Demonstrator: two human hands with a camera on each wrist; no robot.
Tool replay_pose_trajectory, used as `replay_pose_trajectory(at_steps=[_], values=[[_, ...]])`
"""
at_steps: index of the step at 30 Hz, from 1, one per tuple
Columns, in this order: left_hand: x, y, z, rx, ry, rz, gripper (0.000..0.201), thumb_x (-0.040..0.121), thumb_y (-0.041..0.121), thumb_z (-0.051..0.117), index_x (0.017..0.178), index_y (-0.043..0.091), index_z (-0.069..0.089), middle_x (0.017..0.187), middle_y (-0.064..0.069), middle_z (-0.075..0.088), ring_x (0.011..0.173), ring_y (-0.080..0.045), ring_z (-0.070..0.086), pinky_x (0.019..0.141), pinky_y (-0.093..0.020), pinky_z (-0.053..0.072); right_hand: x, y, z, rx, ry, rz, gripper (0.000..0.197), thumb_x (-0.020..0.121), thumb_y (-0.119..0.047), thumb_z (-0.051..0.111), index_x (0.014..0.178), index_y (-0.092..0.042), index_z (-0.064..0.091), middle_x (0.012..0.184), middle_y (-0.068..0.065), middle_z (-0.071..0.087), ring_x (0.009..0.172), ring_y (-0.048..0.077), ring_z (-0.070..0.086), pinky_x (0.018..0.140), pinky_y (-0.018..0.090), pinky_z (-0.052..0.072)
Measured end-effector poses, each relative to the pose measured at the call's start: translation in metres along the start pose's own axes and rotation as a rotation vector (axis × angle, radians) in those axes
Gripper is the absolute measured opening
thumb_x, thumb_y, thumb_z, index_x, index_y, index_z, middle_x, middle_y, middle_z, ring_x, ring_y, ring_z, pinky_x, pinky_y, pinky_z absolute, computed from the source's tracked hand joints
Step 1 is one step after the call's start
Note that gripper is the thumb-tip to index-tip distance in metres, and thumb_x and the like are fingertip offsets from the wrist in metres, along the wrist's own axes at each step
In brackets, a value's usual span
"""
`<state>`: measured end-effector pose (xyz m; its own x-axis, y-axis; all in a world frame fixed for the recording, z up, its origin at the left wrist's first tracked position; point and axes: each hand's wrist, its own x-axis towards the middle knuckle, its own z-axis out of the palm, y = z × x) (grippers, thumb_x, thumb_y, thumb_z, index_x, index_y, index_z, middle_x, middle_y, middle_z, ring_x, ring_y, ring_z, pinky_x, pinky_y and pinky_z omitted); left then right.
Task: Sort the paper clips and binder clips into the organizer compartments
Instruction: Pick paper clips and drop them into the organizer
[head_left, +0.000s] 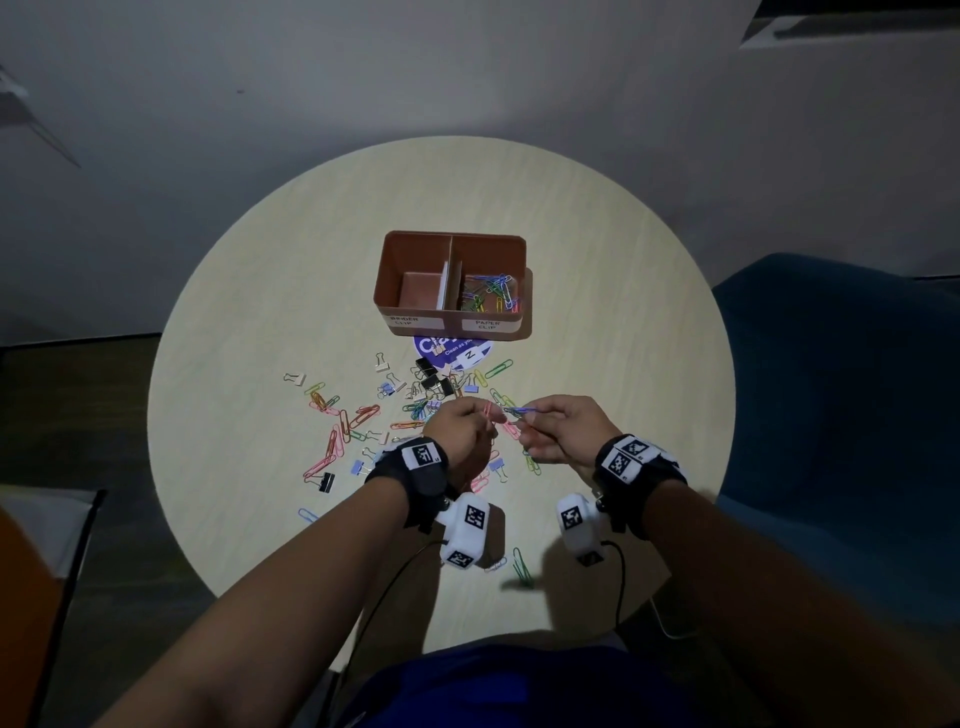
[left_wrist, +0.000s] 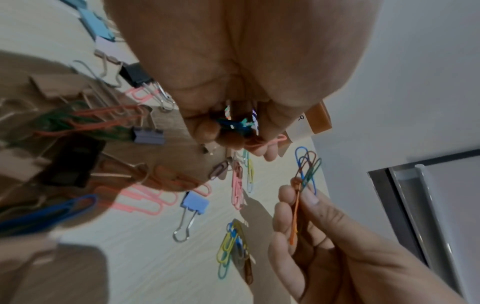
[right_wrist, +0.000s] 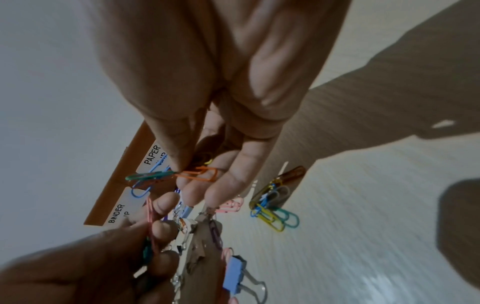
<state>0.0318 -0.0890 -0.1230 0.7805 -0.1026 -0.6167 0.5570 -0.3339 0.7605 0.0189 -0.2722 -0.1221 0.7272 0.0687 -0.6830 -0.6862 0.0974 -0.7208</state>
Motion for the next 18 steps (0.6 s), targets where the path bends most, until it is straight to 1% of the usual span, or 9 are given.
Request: replay_pose_trajectory(at_steps=[2,3,4,6,10,12,14,16,18], values=[[0.006,0.002,-0.001,-0.019,0.006,-0.015,0.034,0.089,0.002,0.042,0.080,0.015,0.072,0.085,-0.011,0.075,0.081,-0.028,0.067,0.079,-0.032,0.052,0.000,-0.006,0.005,0.010,-0.004,0.004,0.011,0.094,-0.005,0.062,0.104,-0.002,0.065,0.091,0.016,0.074,0.068,0.021,0.071,0.062,0.031,0.061],[0.008,0.003,-0.002,-0.044,0.014,-0.025,0.033,0.089,0.000,0.040,0.081,0.011,0.070,0.082,-0.011,0.073,0.074,-0.026,0.065,0.073,-0.030,0.053,0.001,-0.011,0.007,0.019,-0.002,0.002,0.010,0.095,-0.004,0.062,0.104,-0.001,0.065,0.093,0.017,0.073,0.068,0.021,0.072,0.063,0.032,0.062],[0.009,0.008,-0.003,-0.079,0.026,-0.041,0.031,0.092,-0.001,0.039,0.083,0.008,0.068,0.077,-0.010,0.071,0.063,-0.020,0.062,0.062,-0.024,0.051,0.002,-0.018,0.010,0.031,0.001,-0.006,0.009,0.095,-0.003,0.062,0.103,-0.001,0.065,0.093,0.018,0.073,0.066,0.021,0.072,0.063,0.032,0.062],[0.009,0.027,-0.008,-0.104,0.074,-0.046,0.026,0.098,0.005,0.040,0.090,0.009,0.065,0.069,-0.002,0.065,0.052,-0.012,0.055,0.047,-0.017,0.043,0.003,-0.036,0.015,0.038,0.004,-0.044,0.010,0.095,-0.002,0.061,0.103,0.001,0.065,0.091,0.018,0.072,0.064,0.019,0.071,0.061,0.032,0.061],[0.024,0.069,-0.030,-0.008,0.190,0.077,0.024,0.098,0.017,0.044,0.093,0.016,0.068,0.068,0.000,0.065,0.057,-0.016,0.059,0.048,-0.021,0.040,0.014,-0.083,0.022,-0.034,0.052,-0.144,0.012,0.095,-0.006,0.062,0.105,-0.002,0.066,0.098,0.015,0.075,0.080,0.025,0.074,0.073,0.038,0.063],[0.035,0.092,-0.042,-0.029,0.216,0.133,0.023,0.101,0.015,0.045,0.089,0.013,0.065,0.069,0.000,0.065,0.055,-0.013,0.059,0.045,-0.019,0.042,0.023,-0.108,0.027,-0.026,0.092,-0.196,0.010,0.096,-0.003,0.060,0.103,-0.001,0.066,0.099,0.019,0.073,0.079,0.025,0.074,0.070,0.035,0.063],[0.047,0.115,-0.053,-0.030,0.227,0.165,0.021,0.100,0.010,0.045,0.091,0.010,0.064,0.073,-0.001,0.066,0.061,-0.015,0.061,0.051,-0.022,0.048,0.029,-0.131,0.035,-0.025,0.138,-0.234,0.012,0.096,0.000,0.057,0.105,0.003,0.064,0.094,0.019,0.070,0.074,0.024,0.071,0.064,0.031,0.063],[0.060,0.130,-0.061,-0.004,0.239,0.166,0.021,0.096,0.005,0.046,0.091,0.015,0.064,0.075,-0.004,0.069,0.069,-0.024,0.066,0.068,-0.035,0.058,0.036,-0.148,0.042,-0.021,0.153,-0.268,0.012,0.097,0.003,0.054,0.104,0.004,0.064,0.089,0.018,0.066,0.069,0.022,0.066,0.057,0.025,0.060],[0.072,0.137,-0.066,0.070,0.237,0.149,0.022,0.090,0.005,0.050,0.095,0.017,0.068,0.081,-0.009,0.073,0.078,-0.030,0.071,0.081,-0.048,0.059,0.044,-0.156,0.047,-0.066,0.172,-0.286,0.010,0.095,0.003,0.057,0.097,-0.001,0.066,0.090,0.018,0.067,0.070,0.021,0.067,0.058,0.022,0.059]])
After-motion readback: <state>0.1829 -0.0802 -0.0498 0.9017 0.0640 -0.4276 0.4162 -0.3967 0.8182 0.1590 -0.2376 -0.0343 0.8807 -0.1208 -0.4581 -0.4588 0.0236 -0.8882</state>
